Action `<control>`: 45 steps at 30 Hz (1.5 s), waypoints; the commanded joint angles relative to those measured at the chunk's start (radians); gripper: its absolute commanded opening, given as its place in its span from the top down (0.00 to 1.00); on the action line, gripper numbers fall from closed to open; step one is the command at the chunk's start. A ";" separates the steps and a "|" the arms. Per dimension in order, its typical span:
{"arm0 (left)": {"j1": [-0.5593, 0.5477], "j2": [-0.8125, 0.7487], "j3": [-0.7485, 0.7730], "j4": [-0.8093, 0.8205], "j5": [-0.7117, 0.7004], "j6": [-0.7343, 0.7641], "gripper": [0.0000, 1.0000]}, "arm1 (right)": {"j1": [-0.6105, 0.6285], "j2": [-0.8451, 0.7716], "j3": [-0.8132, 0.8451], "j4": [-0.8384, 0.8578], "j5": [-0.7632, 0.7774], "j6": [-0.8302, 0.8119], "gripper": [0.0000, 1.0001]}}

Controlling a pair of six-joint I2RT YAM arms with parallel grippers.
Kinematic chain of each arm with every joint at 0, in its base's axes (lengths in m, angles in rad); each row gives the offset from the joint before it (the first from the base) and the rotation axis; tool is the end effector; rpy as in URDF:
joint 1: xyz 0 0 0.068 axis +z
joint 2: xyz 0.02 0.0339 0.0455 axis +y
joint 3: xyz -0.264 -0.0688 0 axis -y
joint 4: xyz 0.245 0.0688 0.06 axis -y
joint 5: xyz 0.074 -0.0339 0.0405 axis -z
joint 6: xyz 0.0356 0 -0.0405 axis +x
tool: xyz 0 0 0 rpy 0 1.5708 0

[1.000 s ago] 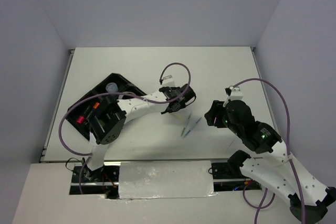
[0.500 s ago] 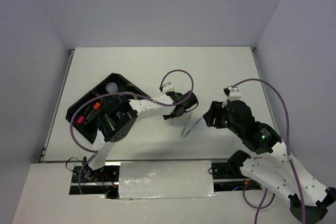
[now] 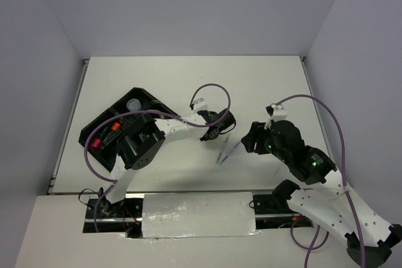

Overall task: Sort the stationery into containers
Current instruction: Pick up the pen from the center of the board, then place the pen in the storage box.

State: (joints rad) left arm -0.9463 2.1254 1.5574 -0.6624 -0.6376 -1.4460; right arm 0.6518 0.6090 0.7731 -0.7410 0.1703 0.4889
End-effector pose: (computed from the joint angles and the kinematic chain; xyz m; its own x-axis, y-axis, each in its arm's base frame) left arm 0.2698 -0.3381 0.1600 -0.6001 -0.5309 -0.5983 -0.4802 0.8373 -0.2614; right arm 0.1045 0.0721 0.3042 -0.6106 0.1163 -0.7834 -0.2245 0.9232 0.3120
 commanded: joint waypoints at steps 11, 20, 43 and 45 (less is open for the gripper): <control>0.043 -0.076 -0.155 0.052 0.036 0.172 0.98 | -0.001 -0.008 -0.012 0.060 -0.018 -0.019 0.39; 0.075 -0.312 -0.229 0.109 0.007 0.675 1.00 | -0.001 -0.037 -0.009 0.060 -0.031 -0.030 0.39; 0.661 -1.044 -0.643 0.024 0.415 1.330 1.00 | -0.001 -0.112 -0.034 0.153 -0.166 -0.095 0.38; 0.682 -1.061 -0.686 0.049 0.456 1.323 1.00 | -0.001 -0.115 -0.037 0.155 -0.166 -0.096 0.38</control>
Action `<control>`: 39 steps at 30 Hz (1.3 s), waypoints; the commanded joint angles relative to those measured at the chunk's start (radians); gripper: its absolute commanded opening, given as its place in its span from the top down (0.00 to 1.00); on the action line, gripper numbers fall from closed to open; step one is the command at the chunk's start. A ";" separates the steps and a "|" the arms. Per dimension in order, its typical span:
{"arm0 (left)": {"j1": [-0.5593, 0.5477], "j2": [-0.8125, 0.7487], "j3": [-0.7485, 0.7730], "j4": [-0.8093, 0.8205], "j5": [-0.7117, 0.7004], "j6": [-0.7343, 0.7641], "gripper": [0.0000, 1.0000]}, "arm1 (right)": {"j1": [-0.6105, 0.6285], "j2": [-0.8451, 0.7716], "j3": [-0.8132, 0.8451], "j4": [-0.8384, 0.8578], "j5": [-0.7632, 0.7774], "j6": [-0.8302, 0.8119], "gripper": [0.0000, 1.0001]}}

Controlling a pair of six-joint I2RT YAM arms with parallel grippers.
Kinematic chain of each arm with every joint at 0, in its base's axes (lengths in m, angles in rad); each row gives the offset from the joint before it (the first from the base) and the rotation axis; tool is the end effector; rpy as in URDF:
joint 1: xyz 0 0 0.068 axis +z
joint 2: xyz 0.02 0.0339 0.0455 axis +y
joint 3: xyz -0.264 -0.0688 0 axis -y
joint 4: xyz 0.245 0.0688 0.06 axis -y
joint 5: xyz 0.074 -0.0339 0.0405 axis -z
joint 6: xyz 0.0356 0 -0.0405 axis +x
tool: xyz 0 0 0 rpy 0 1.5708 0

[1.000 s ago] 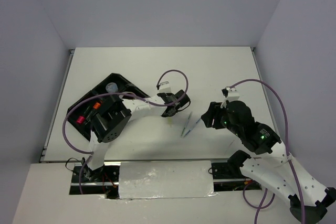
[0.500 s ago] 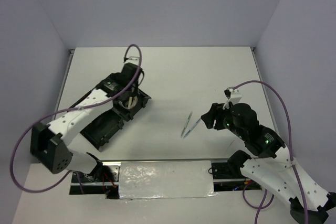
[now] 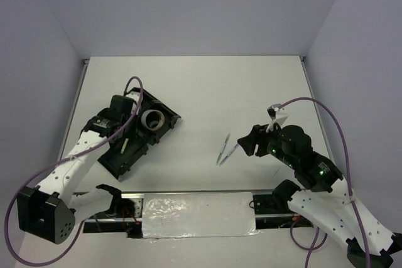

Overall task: Sort the stationery into containers
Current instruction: Place the pen in the storage box, then pick up the pen from the center of the board.

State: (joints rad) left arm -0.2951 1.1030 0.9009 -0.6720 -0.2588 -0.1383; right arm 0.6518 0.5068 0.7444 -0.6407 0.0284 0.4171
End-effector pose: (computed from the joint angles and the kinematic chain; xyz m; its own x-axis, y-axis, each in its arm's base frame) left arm 0.2156 -0.0560 0.2756 -0.7439 0.0868 -0.6626 0.0217 0.9941 0.1059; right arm 0.0912 0.0683 0.3146 -0.5224 0.1108 -0.8455 -0.4091 0.8374 0.3625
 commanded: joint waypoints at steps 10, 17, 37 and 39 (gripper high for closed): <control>0.054 -0.034 -0.077 0.072 -0.014 -0.047 0.92 | -0.003 -0.008 -0.011 0.067 -0.048 -0.028 0.38; 0.056 -0.095 -0.086 0.065 -0.097 -0.083 0.78 | -0.001 0.013 -0.002 0.064 -0.042 -0.031 0.37; 0.056 -0.219 -0.057 0.035 -0.223 -0.177 0.01 | -0.003 0.139 -0.028 0.090 0.060 0.034 0.00; 0.056 -0.239 -0.013 -0.003 -0.276 -0.243 0.01 | -0.001 0.228 -0.022 0.078 0.175 0.092 0.00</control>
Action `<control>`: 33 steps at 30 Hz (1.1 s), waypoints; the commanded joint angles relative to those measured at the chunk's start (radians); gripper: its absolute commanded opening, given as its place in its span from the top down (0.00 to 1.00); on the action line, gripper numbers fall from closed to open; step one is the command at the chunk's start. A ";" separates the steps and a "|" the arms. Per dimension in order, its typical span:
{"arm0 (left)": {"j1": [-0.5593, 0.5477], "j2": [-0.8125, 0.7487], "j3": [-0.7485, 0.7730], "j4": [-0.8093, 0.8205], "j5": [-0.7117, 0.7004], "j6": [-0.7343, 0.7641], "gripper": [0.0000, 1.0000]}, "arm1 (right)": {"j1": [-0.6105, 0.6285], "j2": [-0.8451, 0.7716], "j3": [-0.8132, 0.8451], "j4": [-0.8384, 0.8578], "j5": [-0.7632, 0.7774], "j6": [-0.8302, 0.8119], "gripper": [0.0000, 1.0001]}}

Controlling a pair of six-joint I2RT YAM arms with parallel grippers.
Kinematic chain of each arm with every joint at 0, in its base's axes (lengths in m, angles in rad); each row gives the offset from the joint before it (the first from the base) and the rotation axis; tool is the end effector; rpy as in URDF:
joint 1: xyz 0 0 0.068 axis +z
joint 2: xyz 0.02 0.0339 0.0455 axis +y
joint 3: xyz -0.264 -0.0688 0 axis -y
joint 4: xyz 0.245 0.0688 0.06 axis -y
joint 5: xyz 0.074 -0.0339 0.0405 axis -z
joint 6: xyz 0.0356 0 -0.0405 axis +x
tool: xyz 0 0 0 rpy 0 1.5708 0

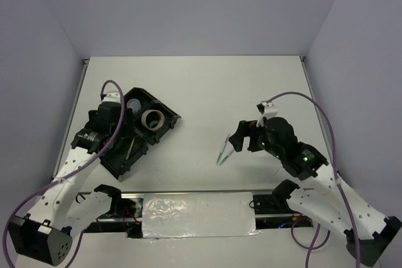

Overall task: Sort the stationery into containers
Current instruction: Pick up the pen from the center of the board.

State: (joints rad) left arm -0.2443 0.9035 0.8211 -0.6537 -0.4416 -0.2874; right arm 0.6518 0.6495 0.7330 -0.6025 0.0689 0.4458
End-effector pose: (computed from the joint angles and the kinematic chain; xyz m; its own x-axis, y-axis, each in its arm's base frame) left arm 0.1826 -0.0298 0.2892 -0.5996 -0.1146 -0.7920 -0.2697 0.9607 0.0651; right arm 0.1160 0.0854 0.2991 -0.5962 0.0861 -0.7982 -0.3331 0.8781 0.3436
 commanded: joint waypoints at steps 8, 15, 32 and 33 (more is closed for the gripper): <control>0.007 -0.049 0.086 -0.020 -0.006 -0.160 0.01 | -0.003 0.401 0.025 0.066 0.293 0.254 0.45; 0.005 -0.044 0.032 0.045 0.079 -0.136 0.01 | -0.003 0.512 -0.018 0.127 0.321 0.366 0.55; 0.003 -0.034 0.024 0.066 0.158 -0.096 0.01 | 0.048 0.751 -0.018 0.153 0.339 0.456 0.60; 0.003 -0.031 0.024 0.066 0.162 -0.096 0.01 | 0.049 0.759 -0.021 0.156 0.341 0.459 0.60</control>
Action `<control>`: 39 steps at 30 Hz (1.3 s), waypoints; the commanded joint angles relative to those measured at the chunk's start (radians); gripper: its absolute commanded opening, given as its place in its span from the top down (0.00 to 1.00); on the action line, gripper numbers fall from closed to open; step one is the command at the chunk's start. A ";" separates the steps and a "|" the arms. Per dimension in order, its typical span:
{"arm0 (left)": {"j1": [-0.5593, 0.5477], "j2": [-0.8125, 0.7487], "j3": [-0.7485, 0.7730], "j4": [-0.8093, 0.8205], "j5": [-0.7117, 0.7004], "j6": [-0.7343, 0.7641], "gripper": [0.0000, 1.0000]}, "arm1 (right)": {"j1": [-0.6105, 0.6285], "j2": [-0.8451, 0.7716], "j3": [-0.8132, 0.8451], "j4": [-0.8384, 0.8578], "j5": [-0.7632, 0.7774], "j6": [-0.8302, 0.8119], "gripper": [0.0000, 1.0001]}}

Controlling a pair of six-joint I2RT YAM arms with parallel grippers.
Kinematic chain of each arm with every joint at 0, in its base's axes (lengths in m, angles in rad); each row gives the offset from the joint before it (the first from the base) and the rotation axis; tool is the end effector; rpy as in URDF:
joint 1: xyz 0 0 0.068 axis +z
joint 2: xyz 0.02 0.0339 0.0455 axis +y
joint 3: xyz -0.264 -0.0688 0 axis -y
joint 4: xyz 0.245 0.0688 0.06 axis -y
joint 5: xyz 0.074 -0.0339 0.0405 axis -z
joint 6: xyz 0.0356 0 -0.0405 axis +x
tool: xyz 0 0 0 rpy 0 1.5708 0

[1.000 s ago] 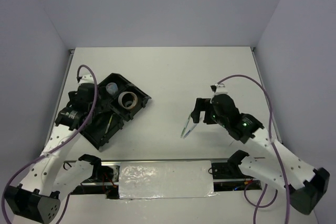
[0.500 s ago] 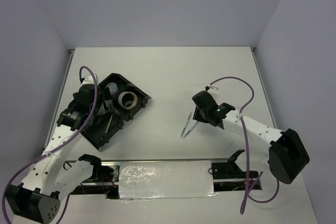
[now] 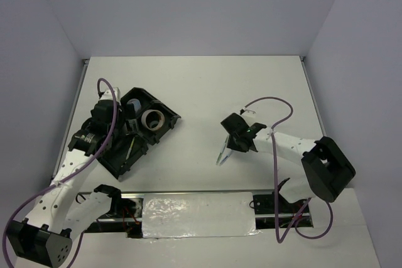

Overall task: Sort the stationery into containers
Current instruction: Pick up the pen from the center of the board.

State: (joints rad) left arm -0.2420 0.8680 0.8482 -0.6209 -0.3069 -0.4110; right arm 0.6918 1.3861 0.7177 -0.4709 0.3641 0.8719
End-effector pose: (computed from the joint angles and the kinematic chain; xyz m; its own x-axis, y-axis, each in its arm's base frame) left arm 0.1793 -0.0332 0.3056 -0.5293 -0.2616 -0.8071 -0.2380 0.9589 -0.1547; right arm 0.1974 0.1471 0.1708 -0.8186 0.2508 -0.5167 0.2258 0.9677 0.1121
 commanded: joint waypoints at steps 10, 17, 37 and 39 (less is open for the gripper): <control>0.001 0.005 -0.005 0.039 0.038 0.032 0.01 | 0.009 0.039 -0.058 0.025 0.053 0.062 0.61; 0.001 0.000 -0.003 0.041 0.064 0.035 0.01 | 0.009 -0.062 -0.136 0.017 0.053 0.093 0.69; -0.032 -0.086 -0.159 0.499 0.828 -0.319 0.01 | 0.133 -0.432 -0.264 0.464 -0.417 -0.313 1.00; -0.083 -0.101 -0.192 0.656 0.845 -0.433 0.01 | 0.226 -0.449 -0.230 0.554 -0.445 -0.355 1.00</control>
State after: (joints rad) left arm -0.2825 0.7944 0.6853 -0.2646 0.3470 -0.6392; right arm 0.8242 0.9760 0.4503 -0.1539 0.0761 0.6571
